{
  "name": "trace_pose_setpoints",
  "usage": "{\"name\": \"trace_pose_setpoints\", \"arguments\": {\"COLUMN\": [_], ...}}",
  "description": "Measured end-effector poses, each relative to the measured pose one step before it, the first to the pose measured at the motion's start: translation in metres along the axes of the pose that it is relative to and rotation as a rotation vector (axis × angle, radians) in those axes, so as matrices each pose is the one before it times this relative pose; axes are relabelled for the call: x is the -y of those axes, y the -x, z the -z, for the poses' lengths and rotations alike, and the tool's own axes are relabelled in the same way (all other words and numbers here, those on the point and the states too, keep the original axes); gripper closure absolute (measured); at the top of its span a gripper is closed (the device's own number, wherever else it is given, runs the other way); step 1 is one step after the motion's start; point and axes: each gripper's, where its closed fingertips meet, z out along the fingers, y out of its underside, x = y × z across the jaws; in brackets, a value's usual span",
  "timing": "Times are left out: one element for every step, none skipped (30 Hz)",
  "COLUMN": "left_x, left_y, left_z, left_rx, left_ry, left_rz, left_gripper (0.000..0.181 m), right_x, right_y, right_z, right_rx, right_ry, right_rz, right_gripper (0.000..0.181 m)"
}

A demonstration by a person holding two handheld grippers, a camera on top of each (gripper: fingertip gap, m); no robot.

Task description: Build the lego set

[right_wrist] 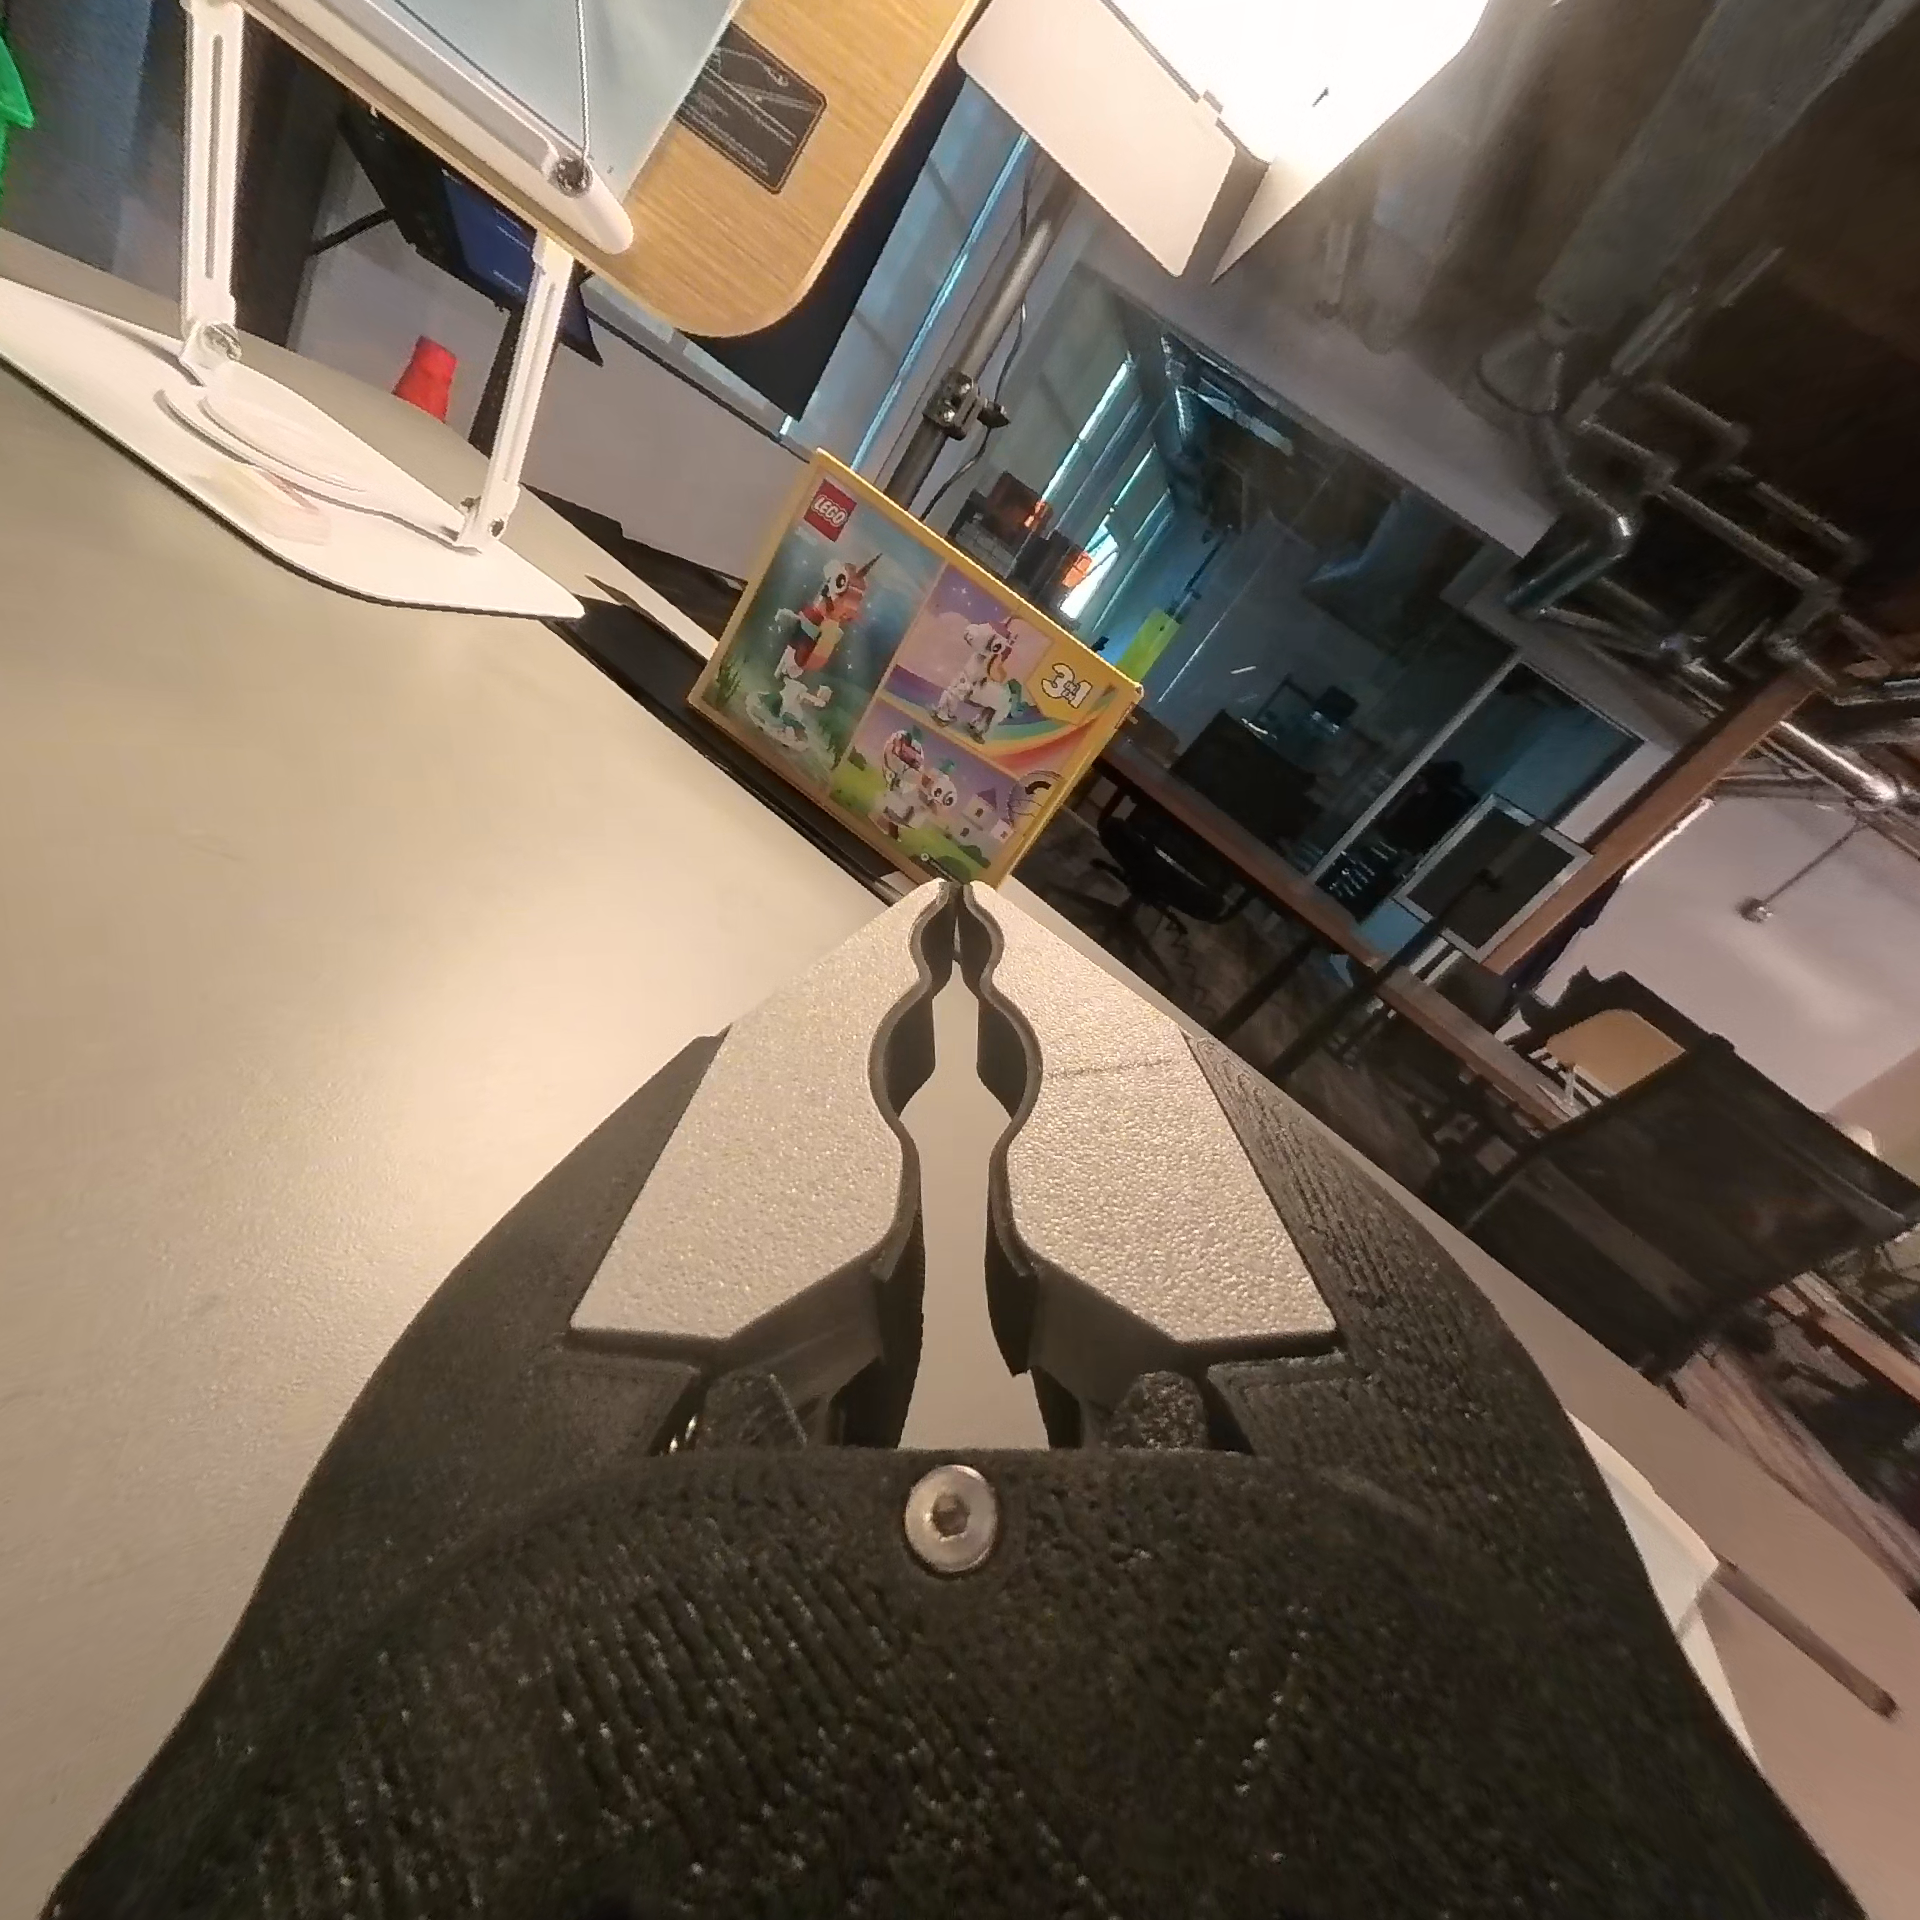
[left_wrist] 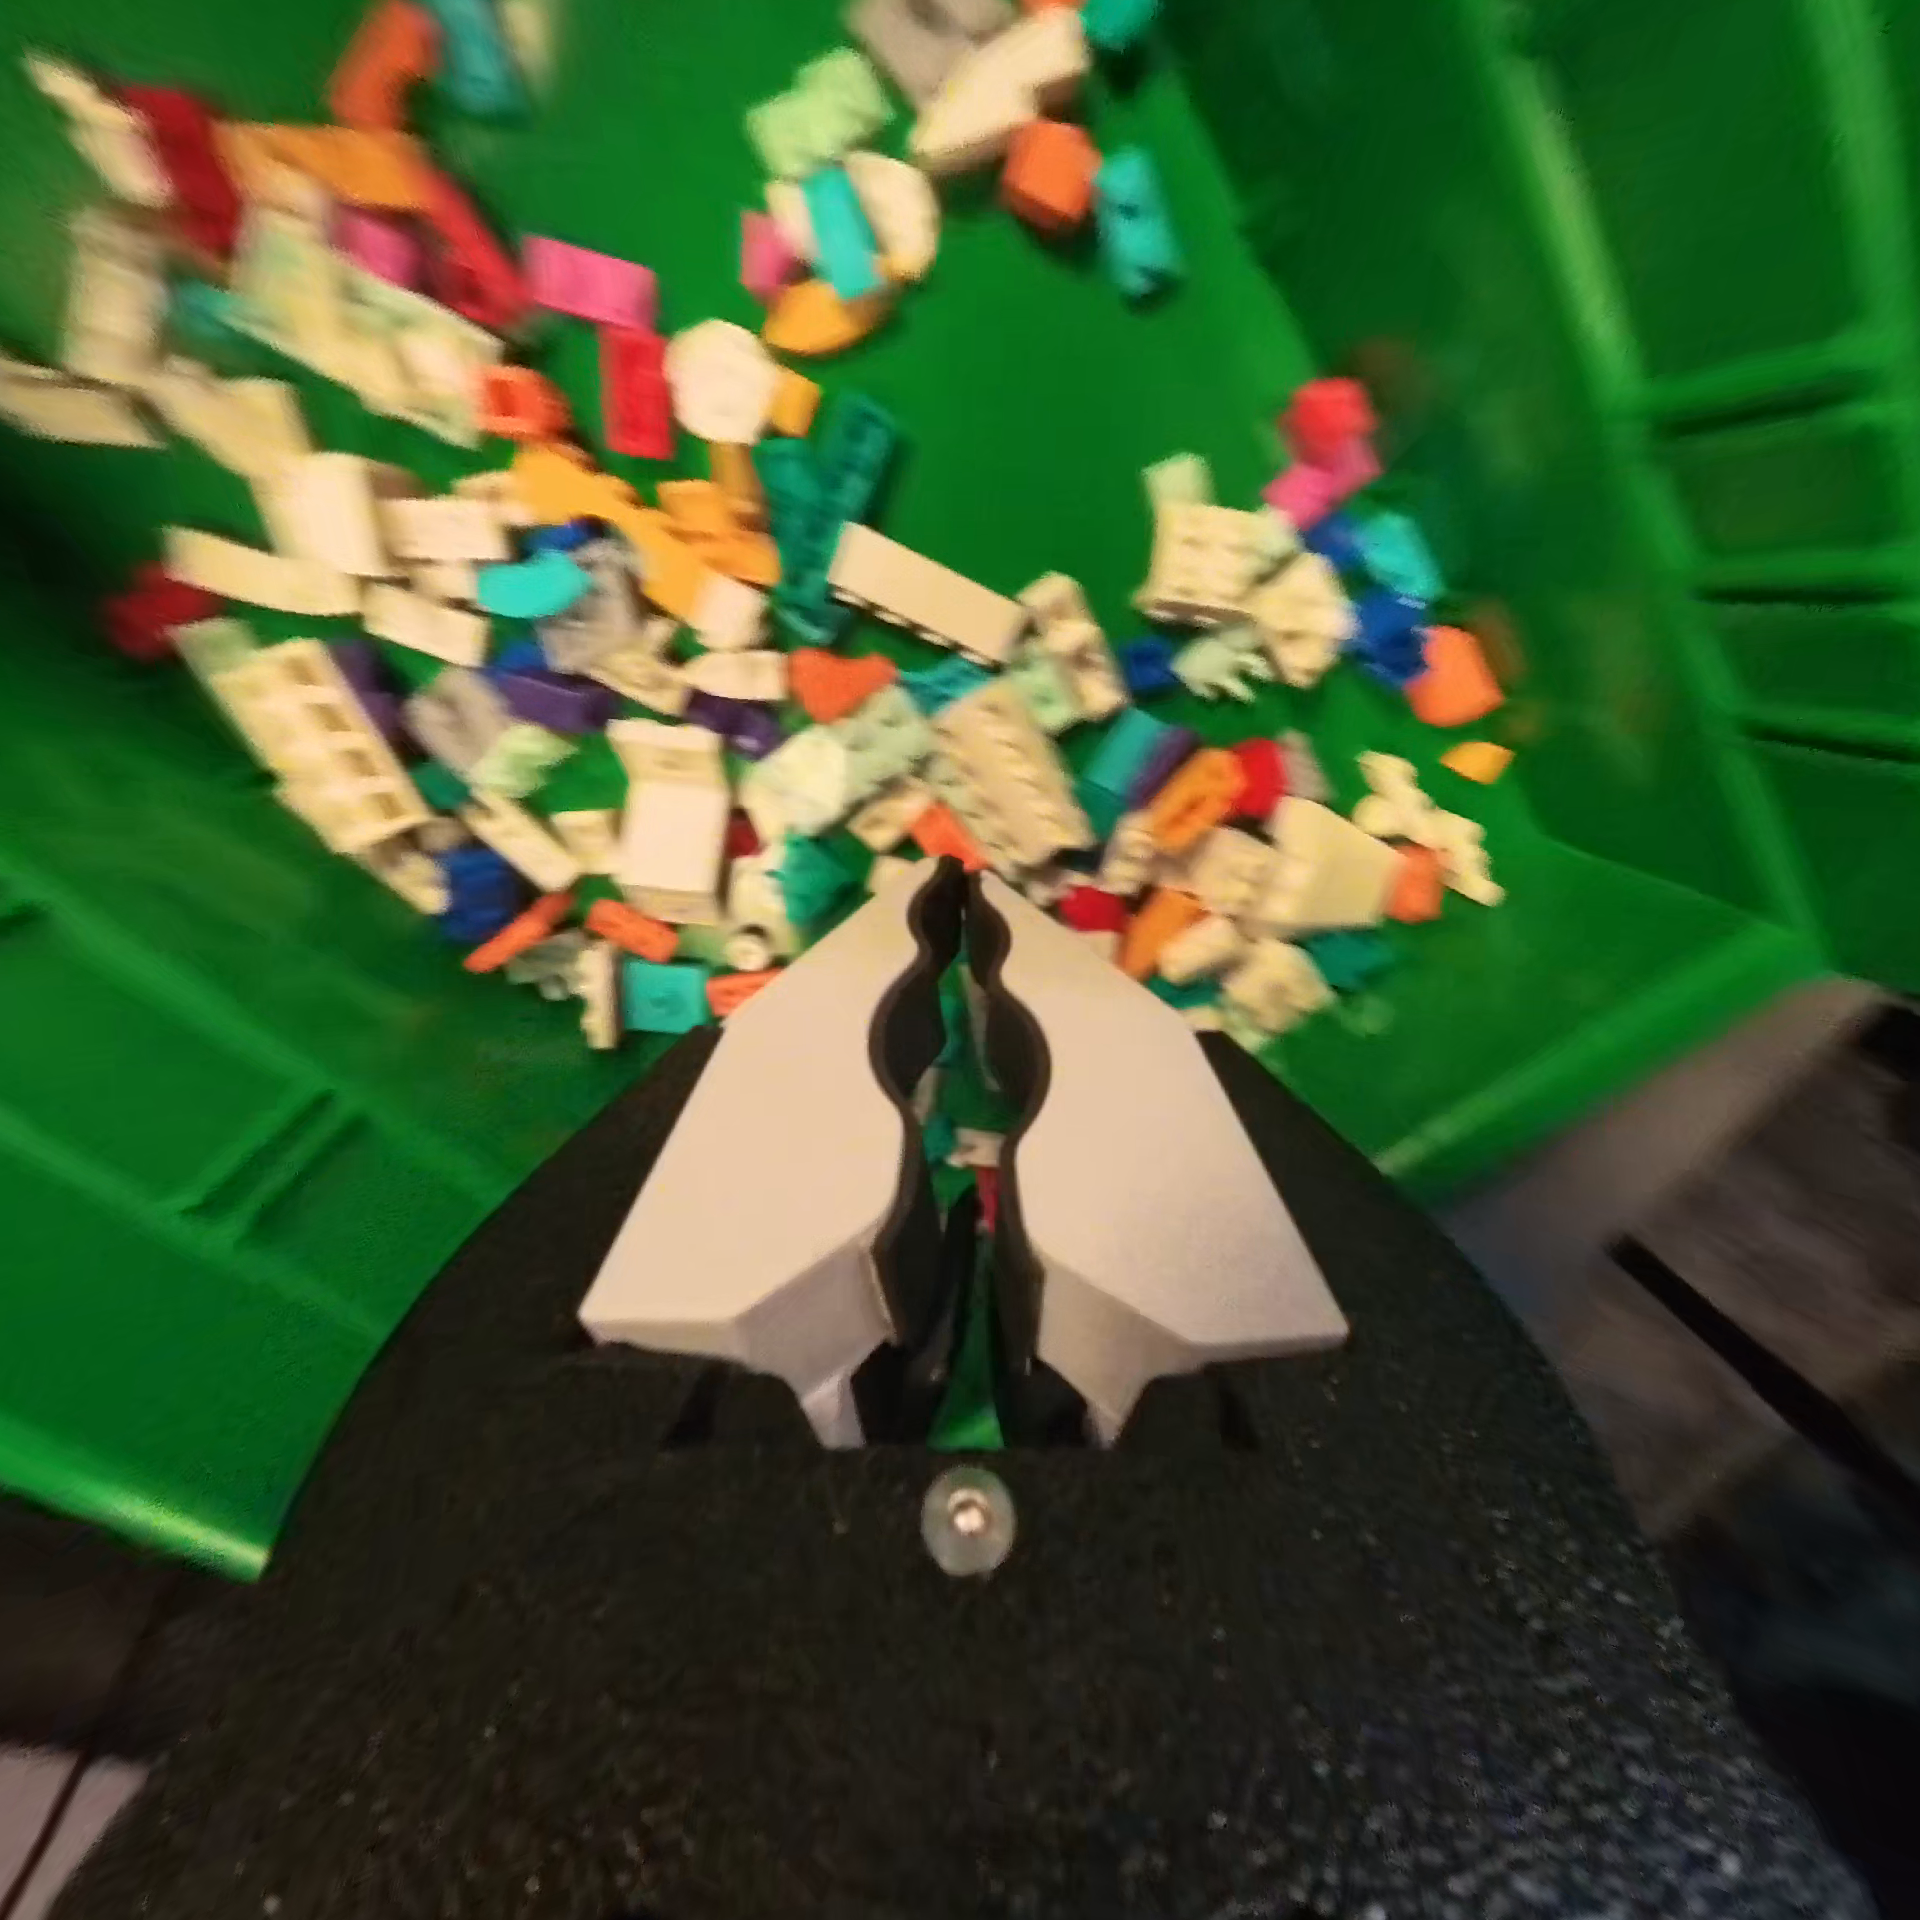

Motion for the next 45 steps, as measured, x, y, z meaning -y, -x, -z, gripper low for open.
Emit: {"name": "trace_pose_setpoints", "arguments": {"left_x": [-0.00017, 0.00396, 0.00712, 0.00981, 0.01186, 0.01255, 0.00865, 0.00407, 0.0034, 0.00343, 0.00233, 0.00243, 0.00181, 0.00027, -0.00144, -0.00369, -0.00387, -0.00152, -0.00082, -0.00122, -0.00199, -0.0029, -0.00375, -0.00463, -0.00385, -0.00177, -0.00078, -0.00124, -0.00241, -0.00325, -0.00398, -0.00516, -0.00678, -0.00786, -0.0082, -0.00712, -0.00352, 0.00158, 0.00565, 0.00799, 0.01032, 0.01232, 0.01066, 0.00812, 0.00672], "left_y": [-0.00393, 0.01058, 0.01754, 0.01548, 0.01116, 0.01033, 0.01063, 0.00943, 0.00783, 0.00465, 0.0018, 0.00048, -0.0004, -0.00051, 0.0001, -0.00051, -0.00151, -0.00153, -0.0031, -0.00478, -0.00539, -0.00487, -0.00502, -0.00637, -0.00687, -0.0081, -0.00989, -0.00737, -0.00604, -0.00628, -0.00669, -0.00775, -0.01042, -0.01264, -0.0123, -0.00829, -0.00301, 0.00397, 0.00909, 0.0106, 0.01211, 0.01618, 0.01741, 0.01692, 0.01494], "left_z": [0.00272, 0.00418, 0.00498, 0.00354, 0.00102, -0.00146, -0.00369, -0.00528, -0.00579, -0.0057, -0.00552, -0.00517, -0.00514, -0.00486, -0.00467, -0.00399, -0.00256, -0.00087, 0.00024, 0.00076, 0.00056, 0.00053, 0.00063, 0.0008, 0.00087, 0.00131, 0.00117, 0.00091, 0.00095, 0.00094, 0.00096, 0.0005, 0.00008, -0.0007, -0.00153, -0.00157, -0.00041, 0.00205, 0.00477, 0.00647, 0.00709, 0.00679, 0.00475, 0.00153, -0.0022], "left_rx": [-0.0282, 0.0574, 0.0925, 0.0732, 0.0475, 0.049, 0.0568, 0.0525, 0.0454, 0.0251, 0.0035, -0.006, -0.0115, -0.0116, -0.006, -0.0086, -0.014, -0.0121, -0.023, -0.0345, -0.0366, -0.0297, -0.0264, -0.0299, -0.0288, -0.0348, -0.0449, -0.0291, -0.0198, -0.0203, -0.0212, -0.0263, -0.043, -0.0596, -0.0588, -0.0383, -0.0134, 0.0225, 0.0483, 0.0535, 0.0618, 0.0879, 0.095, 0.0939, 0.0867], "left_ry": [-0.0094, -0.0263, -0.0394, -0.0485, -0.0539, -0.0524, -0.0262, 0.0043, 0.0073, 0.0039, 0.0081, 0.0051, 0.0059, 0.0115, 0.0183, 0.0309, 0.0315, 0.0151, 0.0087, 0.0078, 0.0072, 0.0083, 0.0105, 0.0145, 0.0079, -0.0058, -0.0115, -0.0072, 0.0004, 0.005, 0.0088, 0.0161, 0.025, 0.0323, 0.0342, 0.0278, 0.0085, -0.0207, -0.0432, -0.0553, -0.0627, -0.0675, -0.0485, -0.0268, -0.0148], "left_rz": [-0.0044, -0.0038, 0.006, 0.0171, 0.0145, 0.0005, -0.014, -0.0256, -0.0335, -0.0293, -0.0152, -0.0023, 0.0011, -0.0014, -0.0038, -0.0029, -0.0005, 0.0043, 0.0118, 0.0153, 0.0131, 0.0099, 0.0062, 0.0058, 0.0052, 0.0003, 0.0025, 0.0071, 0.0064, 0.0032, 0.0038, 0.0044, 0.0032, -0.003, -0.0156, -0.0153, -0.0048, 0.0089, 0.0161, 0.0193, 0.0182, 0.0204, 0.0196, 0.0164, 0.0221], "left_gripper": [0.181, 0.181, 0.181, 0.181, 0.181, 0.181, 0.181, 0.181, 0.181, 0.181, 0.181, 0.181, 0.181, 0.181, 0.181, 0.181, 0.181, 0.181, 0.181, 0.181, 0.181, 0.181, 0.181, 0.181, 0.181, 0.181, 0.181, 0.181, 0.181, 0.181, 0.181, 0.181, 0.181, 0.181, 0.181, 0.181, 0.181, 0.181, 0.181, 0.181, 0.181, 0.181, 0.181, 0.181, 0.181], "right_x": [0.00017, 0.00013, -0.00005, -0.00006, -0.00004, -0.00005, -0.00007, 0.0, 0.00004, 0.00012, 0.00004, 0.00006, -0.00007, -0.00007, -0.00004, -0.00016, -0.00003, -0.00001, 0.00001, 0.0, -0.00002, 0.00002, 0.00004, 0.00002, -0.00002, 0.00008, 0.00001, -0.0001, 0.00001, -0.00008, 0.00005, 0.00003, 0.00002, -0.00003, -0.00002, 0.00001, -0.00011, 0.00013, 0.00002, 0.0001, -0.00004, -0.00001, -0.00009, -0.00006, -0.00001], "right_y": [0.0, 0.00002, -0.00005, 0.00003, 0.00006, 0.00017, -0.00005, 0.0, -0.00027, -0.00027, -0.00035, -0.00025, -0.00022, -0.00011, -0.00004, 0.00004, 0.00006, 0.00001, -0.00001, 0.00002, 0.00003, 0.00001, 0.00003, 0.00005, -0.00005, -0.00011, 0.00002, 0.00004, 0.00008, 0.00013, 0.00005, -0.00006, 0.0, -0.00001, 0.00003, 0.00008, 0.00005, -0.00006, -0.00011, -0.00014, -0.00007, 0.00009, 0.00019, 0.00018, 0.00004], "right_z": [0.00007, -0.00001, 0.00004, -0.00009, 0.0, -0.00005, -0.00007, 0.0, 0.00005, 0.00012, 0.00007, 0.00004, 0.00007, -0.00007, 0.0, -0.00007, -0.00011, 0.00001, -0.00001, 0.0, 0.00001, -0.00001, -0.00002, -0.00001, 0.00003, 0.00001, 0.0, 0.00002, -0.00002, -0.00001, -0.00004, 0.00011, -0.00001, 0.00001, -0.00011, -0.00002, 0.00002, 0.00007, 0.00001, 0.0, 0.00004, -0.00001, -0.00013, -0.00004, -0.00001], "right_rx": [0.0004, 0.0005, 0.0, 0.0, 0.0003, 0.0001, 0.0, -0.0002, -0.0008, -0.0012, -0.0013, -0.0011, -0.0009, -0.0006, -0.0004, 0.0, 0.0003, 0.0001, -0.0001, 0.0001, 0.0003, 0.0002, 0.0003, 0.0002, -0.0001, -0.0001, 0.0001, 0.0001, 0.0003, 0.0003, 0.0, -0.0001, -0.0002, -0.0001, 0.0001, 0.0004, 0.0002, -0.0003, -0.0006, -0.0004, -0.0001, 0.0003, 0.0006, 0.0004, 0.0001], "right_ry": [-0.0008, -0.0007, 0.0, 0.0005, 0.0006, 0.0004, 0.0003, 0.0, -0.0004, -0.0007, -0.0007, -0.0005, -0.0002, 0.0003, 0.0006, 0.0007, 0.0004, 0.0001, -0.0001, 0.0, 0.0001, -0.0001, -0.0003, -0.0001, -0.0002, -0.0003, 0.0, 0.0001, 0.0003, 0.0003, 0.0, -0.0003, -0.0001, 0.0002, 0.0003, 0.0002, 0.0002, -0.0001, -0.0005, -0.0004, 0.0, 0.0004, 0.0005, 0.0005, 0.0004], "right_rz": [-0.0007, -0.0012, -0.0004, 0.0003, 0.0008, 0.0008, 0.0003, -0.0004, -0.0008, -0.0012, -0.0016, -0.0016, -0.0009, 0.0, 0.0009, 0.0009, 0.0004, 0.0, -0.0001, 0.0, 0.0002, 0.0003, 0.0001, -0.0003, -0.0005, -0.0005, -0.0002, 0.0004, 0.0006, 0.0007, 0.0005, 0.0, -0.0004, -0.0001, 0.0005, 0.0007, 0.0005, -0.0001, -0.0007, -0.0008, -0.0003, 0.0004, 0.0011, 0.0012, 0.0007], "right_gripper": [0.181, 0.181, 0.181, 0.181, 0.181, 0.181, 0.181, 0.181, 0.181, 0.181, 0.181, 0.181, 0.181, 0.181, 0.181, 0.181, 0.181, 0.181, 0.181, 0.181, 0.181, 0.181, 0.181, 0.181, 0.181, 0.181, 0.181, 0.181, 0.181, 0.181, 0.181, 0.181, 0.181, 0.181, 0.181, 0.181, 0.181, 0.181, 0.181, 0.181, 0.181, 0.181, 0.181, 0.181, 0.181]}}
